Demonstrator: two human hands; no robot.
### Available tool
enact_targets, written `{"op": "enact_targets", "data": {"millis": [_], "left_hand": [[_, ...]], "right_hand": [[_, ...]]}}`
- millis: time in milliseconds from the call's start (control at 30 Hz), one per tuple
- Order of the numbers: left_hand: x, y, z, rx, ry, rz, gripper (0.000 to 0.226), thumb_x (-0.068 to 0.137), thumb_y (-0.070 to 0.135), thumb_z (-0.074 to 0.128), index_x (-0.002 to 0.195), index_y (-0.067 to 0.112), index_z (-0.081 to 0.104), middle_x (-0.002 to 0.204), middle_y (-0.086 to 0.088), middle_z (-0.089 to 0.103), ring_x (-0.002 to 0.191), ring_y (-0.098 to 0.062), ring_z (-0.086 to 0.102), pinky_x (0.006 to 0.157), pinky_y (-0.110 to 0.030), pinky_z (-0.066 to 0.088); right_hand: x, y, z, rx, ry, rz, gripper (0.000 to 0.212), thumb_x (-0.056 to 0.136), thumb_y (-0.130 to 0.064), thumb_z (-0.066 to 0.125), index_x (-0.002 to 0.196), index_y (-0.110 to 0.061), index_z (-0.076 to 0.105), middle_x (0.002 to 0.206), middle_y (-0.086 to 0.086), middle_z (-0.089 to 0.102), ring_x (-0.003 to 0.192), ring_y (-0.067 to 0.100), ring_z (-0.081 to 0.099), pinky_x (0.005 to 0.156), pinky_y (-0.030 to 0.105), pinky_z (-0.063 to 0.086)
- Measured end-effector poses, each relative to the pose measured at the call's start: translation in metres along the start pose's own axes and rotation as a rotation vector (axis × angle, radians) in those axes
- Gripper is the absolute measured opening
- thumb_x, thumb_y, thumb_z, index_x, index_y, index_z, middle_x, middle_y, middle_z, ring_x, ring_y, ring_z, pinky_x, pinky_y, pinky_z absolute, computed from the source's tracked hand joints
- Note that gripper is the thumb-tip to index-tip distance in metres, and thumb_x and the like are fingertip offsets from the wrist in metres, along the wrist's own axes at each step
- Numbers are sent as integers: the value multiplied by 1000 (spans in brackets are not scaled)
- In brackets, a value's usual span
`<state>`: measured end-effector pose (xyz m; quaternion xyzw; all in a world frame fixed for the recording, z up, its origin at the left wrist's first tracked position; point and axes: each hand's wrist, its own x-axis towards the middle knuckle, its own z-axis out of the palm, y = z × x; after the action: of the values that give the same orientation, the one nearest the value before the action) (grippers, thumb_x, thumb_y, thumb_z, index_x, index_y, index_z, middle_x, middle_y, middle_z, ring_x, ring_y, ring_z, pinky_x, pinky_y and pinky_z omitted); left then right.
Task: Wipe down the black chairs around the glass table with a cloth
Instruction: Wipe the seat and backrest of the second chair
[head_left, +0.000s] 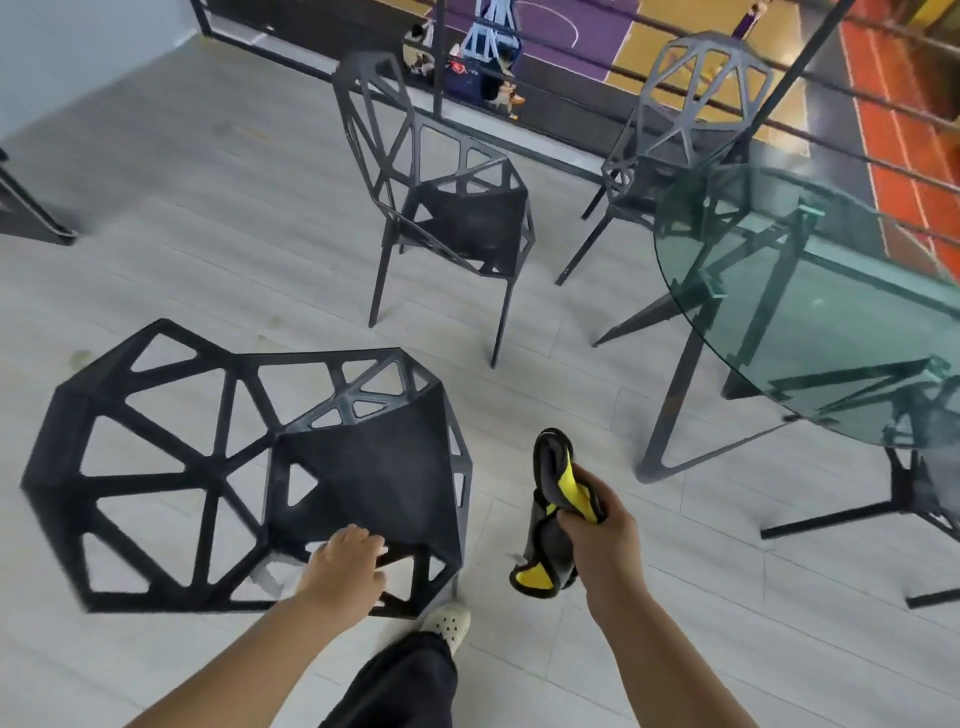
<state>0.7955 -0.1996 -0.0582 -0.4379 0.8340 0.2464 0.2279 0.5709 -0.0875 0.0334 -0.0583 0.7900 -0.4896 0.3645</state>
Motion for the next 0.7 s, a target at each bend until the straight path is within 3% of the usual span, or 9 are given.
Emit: {"op": "enact_targets", "data": {"millis": [267,400,533,700], "left_hand": [[69,34,-71,-69,26,-8,50,96,28,39,144,19,32,148,0,33,137,-18,27,110,-33,27],[95,54,-89,-82,45,-29,49,97,30,39,144,20,31,149,1,32,138,-16,26,111,-32,25],[115,75,-95,-111,18,-75,48,97,29,38,144,20,30,149,1,31,139,-15,24,112,-30,23],[152,115,-112,-213,31,-187,48,96,27,38,144,20,32,148,3,33,138,-15,27,110,-31,25]], "right_hand": [[66,-74,-7,-8,3,-40,54,81,10,53,102,-38,64,102,-6,68,95,15,62,76,30,50],[101,-98,-14,-45,2,-77,50,80,9,56,101,-35,65,101,-3,68,95,19,61,74,30,48],[144,-120,-20,-53,-40,-90,49,80,9,58,92,-39,62,93,-9,67,87,11,61,68,25,48],[214,-147,-34,-75,-140,-78,45,81,7,58,107,-30,62,96,-9,67,86,6,61,65,22,47]]}}
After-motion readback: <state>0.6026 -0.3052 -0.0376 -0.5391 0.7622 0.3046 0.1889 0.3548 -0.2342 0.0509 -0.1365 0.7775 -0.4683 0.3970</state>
